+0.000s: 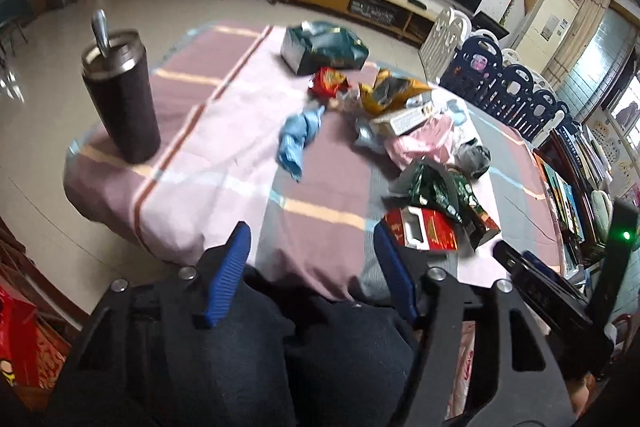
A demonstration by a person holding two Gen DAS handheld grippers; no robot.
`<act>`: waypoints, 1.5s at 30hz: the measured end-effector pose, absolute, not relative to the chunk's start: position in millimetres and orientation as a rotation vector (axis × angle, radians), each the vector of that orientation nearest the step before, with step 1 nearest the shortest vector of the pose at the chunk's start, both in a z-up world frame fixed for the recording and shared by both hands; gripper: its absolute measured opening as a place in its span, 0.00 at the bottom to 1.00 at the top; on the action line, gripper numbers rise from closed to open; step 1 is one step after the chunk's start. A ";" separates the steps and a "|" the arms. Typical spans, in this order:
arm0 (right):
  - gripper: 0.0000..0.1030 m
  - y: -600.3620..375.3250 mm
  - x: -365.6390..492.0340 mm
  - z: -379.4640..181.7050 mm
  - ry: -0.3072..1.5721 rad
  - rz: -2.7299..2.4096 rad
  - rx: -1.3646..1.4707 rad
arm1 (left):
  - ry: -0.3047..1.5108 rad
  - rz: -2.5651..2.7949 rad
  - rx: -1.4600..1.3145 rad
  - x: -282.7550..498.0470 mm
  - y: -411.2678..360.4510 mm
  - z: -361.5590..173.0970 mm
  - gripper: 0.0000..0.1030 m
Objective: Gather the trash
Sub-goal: 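Grasp the red cigarette box with the right gripper while the left gripper grasps a green wrapper, then carry the green wrapper with the left gripper and drop it into the white bin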
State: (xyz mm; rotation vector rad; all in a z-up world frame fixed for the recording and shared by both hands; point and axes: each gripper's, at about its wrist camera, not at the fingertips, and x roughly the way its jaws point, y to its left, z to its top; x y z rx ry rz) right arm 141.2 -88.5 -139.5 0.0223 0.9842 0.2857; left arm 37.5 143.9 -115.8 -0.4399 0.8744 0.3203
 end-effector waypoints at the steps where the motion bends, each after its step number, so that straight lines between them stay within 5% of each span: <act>1: 0.63 -80.5 143.7 -146.2 1.007 0.298 0.025 | 0.886 0.331 -0.441 39.2 143.9 -120.3 0.64; 12: 0.86 -42.7 191.5 -214.7 1.194 0.242 0.000 | 0.916 0.433 -0.503 45.1 169.7 -149.1 0.80; 32: 0.78 -87.2 157.7 -145.8 1.042 0.386 0.099 | 0.974 0.366 -0.518 66.7 162.2 -170.3 0.81; 45: 0.78 -186.8 127.9 -123.2 0.981 0.217 0.151 | 1.020 -0.036 -0.136 221.8 55.8 -178.3 0.76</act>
